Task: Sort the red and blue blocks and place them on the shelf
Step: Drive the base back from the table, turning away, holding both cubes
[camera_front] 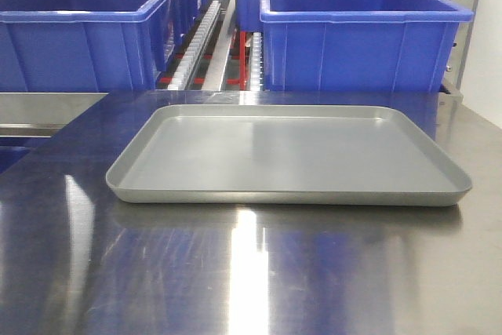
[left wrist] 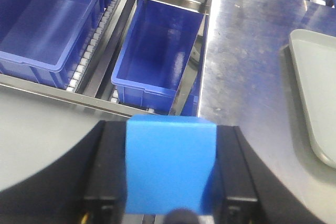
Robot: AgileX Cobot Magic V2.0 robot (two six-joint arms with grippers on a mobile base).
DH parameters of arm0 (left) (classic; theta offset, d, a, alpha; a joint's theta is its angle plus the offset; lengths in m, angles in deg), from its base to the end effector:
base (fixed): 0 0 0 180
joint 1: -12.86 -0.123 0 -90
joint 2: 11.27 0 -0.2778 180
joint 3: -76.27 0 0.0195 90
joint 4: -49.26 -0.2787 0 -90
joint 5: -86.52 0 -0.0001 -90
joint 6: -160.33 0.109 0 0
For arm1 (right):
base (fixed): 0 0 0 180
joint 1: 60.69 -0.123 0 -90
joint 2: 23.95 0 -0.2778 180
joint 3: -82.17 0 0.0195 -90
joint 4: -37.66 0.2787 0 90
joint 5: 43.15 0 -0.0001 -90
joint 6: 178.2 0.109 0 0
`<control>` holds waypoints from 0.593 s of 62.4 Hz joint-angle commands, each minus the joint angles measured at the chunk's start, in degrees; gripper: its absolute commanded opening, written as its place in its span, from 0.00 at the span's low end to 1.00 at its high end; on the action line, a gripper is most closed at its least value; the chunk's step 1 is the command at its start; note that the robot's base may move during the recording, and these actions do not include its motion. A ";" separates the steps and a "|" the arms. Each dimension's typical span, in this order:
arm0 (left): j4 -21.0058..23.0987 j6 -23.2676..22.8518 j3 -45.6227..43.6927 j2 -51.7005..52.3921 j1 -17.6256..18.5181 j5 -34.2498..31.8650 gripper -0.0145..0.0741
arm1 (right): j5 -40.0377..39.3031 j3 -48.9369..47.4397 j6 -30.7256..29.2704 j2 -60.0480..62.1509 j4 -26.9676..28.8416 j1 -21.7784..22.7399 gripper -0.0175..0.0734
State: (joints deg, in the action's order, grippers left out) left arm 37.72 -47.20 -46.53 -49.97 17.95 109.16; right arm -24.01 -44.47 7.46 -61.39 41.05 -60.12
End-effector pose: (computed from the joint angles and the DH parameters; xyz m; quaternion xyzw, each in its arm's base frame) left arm 0.1583 -0.0057 0.2361 -0.1076 0.8506 -0.0653 0.5106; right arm 0.1608 0.0005 0.2703 0.0618 0.8163 0.0494 0.5721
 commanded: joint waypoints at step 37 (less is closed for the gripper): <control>-0.47 -0.07 -1.71 0.02 -0.22 -4.23 0.30 | -5.23 -1.52 -0.20 -0.02 -0.50 0.30 0.25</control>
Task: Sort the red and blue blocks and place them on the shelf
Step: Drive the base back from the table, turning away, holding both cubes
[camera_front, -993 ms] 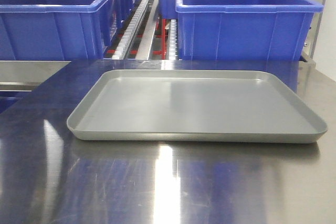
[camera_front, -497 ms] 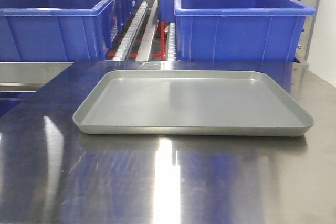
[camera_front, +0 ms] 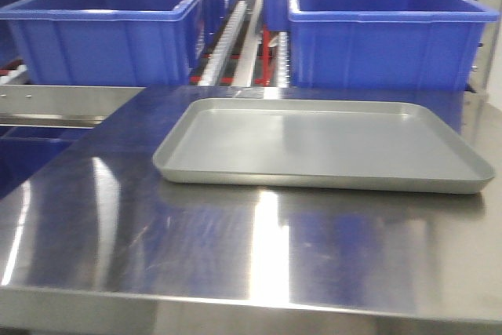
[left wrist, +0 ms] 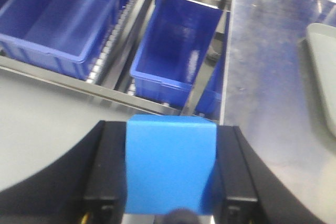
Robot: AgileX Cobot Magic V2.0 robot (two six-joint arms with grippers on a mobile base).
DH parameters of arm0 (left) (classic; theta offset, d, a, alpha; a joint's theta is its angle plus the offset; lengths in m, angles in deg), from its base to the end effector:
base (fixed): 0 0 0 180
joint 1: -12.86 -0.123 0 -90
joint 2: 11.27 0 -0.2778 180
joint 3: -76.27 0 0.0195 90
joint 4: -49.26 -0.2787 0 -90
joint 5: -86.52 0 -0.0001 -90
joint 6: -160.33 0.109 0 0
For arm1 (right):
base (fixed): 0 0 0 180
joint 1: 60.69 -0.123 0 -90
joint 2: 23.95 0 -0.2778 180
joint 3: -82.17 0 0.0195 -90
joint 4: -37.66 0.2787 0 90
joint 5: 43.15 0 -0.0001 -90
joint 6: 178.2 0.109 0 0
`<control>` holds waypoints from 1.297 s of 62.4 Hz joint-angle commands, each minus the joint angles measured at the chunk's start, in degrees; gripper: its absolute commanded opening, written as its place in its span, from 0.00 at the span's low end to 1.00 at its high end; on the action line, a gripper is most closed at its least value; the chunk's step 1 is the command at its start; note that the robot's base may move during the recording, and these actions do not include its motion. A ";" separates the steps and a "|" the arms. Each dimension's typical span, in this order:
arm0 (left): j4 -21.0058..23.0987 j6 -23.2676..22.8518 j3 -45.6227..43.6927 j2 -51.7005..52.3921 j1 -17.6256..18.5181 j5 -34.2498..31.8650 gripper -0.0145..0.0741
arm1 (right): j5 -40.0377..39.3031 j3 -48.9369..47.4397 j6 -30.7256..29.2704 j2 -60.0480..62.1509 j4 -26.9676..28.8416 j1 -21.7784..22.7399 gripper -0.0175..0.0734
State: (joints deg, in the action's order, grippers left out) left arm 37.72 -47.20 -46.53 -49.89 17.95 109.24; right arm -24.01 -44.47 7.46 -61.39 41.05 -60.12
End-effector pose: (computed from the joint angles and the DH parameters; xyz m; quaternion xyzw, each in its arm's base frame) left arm 0.1581 -0.0056 0.2362 -0.1077 0.8505 -0.0653 0.5106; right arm 0.1608 0.0005 0.2703 0.0618 0.8163 0.0494 0.5721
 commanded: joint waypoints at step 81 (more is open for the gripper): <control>-0.47 -0.07 -1.71 -0.06 -0.22 -4.32 0.30 | -5.23 -1.52 -0.20 -0.02 -0.50 0.30 0.25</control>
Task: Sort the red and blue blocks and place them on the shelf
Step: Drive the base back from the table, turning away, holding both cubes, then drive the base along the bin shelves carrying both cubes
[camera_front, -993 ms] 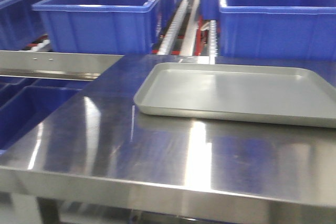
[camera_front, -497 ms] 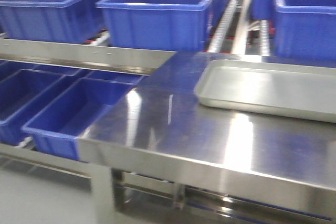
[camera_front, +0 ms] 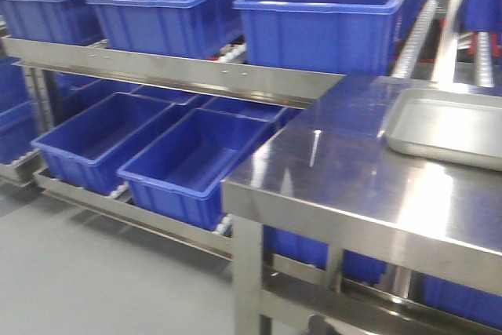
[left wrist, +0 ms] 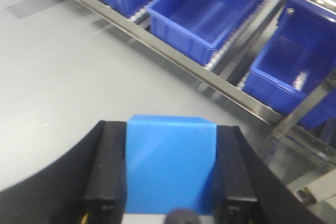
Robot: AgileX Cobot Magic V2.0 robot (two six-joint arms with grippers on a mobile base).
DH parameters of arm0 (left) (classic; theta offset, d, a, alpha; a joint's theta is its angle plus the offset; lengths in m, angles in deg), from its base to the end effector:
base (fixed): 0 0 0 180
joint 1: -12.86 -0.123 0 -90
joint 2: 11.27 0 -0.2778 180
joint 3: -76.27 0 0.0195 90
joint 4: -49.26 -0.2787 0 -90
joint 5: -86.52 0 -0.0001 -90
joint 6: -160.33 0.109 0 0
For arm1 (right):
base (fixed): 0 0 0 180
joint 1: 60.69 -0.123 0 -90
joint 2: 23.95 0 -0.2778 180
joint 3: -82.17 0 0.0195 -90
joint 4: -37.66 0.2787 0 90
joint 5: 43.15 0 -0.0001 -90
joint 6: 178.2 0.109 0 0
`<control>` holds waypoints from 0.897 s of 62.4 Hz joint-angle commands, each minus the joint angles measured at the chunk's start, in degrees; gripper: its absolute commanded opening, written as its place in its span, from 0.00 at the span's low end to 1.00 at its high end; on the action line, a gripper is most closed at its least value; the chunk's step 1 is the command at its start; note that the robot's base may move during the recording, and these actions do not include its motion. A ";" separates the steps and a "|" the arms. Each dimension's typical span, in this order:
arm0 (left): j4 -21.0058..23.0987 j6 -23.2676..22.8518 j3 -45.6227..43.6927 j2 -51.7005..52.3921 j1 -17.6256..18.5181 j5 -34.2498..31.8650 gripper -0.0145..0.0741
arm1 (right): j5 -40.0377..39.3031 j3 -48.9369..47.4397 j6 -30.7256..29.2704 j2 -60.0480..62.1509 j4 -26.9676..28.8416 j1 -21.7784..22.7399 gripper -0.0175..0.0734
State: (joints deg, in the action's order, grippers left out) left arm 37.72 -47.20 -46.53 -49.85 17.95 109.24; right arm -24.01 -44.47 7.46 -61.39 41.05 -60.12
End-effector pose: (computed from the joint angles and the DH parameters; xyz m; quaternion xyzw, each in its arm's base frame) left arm 0.1580 -0.0056 0.2363 -0.1077 0.8504 -0.0653 0.5109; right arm 0.1608 0.0005 0.2703 0.0618 0.8163 0.0494 0.5721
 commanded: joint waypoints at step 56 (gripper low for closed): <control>-0.47 -0.07 -1.71 -0.10 -0.22 -4.32 0.30 | -5.23 -1.52 -0.20 -0.02 -0.50 0.30 0.25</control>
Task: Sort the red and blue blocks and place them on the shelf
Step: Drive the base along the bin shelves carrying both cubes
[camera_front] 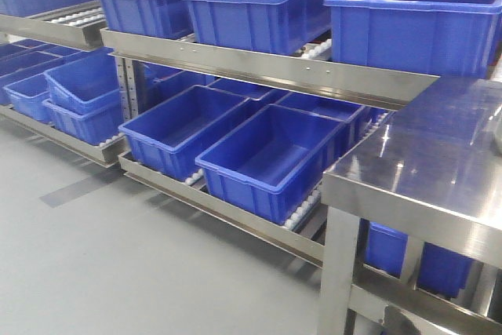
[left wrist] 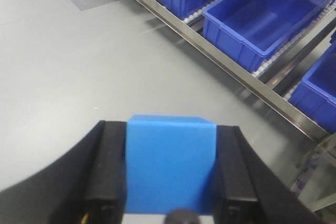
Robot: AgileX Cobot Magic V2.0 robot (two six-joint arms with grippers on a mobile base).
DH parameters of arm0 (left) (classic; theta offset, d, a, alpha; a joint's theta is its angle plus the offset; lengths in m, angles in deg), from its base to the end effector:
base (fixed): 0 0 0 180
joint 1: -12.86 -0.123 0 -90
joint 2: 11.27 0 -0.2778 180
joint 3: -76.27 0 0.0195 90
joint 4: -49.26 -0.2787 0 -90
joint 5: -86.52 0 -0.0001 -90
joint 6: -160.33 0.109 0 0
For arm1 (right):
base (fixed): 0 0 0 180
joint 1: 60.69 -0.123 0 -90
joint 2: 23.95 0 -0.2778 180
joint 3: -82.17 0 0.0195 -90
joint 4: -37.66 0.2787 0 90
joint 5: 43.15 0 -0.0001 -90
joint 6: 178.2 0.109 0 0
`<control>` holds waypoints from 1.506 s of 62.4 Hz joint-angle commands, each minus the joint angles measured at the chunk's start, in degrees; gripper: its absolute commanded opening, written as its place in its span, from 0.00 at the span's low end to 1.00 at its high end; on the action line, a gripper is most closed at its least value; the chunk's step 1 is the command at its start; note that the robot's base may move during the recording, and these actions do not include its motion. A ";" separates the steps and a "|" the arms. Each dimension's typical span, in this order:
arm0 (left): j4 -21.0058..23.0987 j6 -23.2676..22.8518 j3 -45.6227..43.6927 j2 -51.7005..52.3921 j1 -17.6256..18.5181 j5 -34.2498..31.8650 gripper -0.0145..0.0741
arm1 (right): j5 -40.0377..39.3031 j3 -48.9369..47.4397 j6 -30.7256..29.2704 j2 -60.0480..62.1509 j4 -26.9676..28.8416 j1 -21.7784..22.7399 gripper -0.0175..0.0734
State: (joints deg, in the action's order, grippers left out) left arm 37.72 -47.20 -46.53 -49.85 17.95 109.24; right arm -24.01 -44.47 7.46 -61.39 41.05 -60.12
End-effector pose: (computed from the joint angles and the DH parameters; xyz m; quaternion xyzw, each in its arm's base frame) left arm 0.1580 -0.0056 0.2363 -0.1077 0.8504 -0.0653 0.5109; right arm 0.1608 0.0005 0.2703 0.0618 0.8163 0.0494 0.5721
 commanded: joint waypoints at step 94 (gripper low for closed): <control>-0.47 -0.07 -1.71 -0.10 -0.22 -4.32 0.30 | -5.23 -1.52 -0.20 -0.02 -0.50 0.30 0.25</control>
State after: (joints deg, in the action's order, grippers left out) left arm 37.72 -47.18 -46.53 -49.85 17.95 109.24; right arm -24.01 -44.47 7.46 -61.39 41.05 -60.12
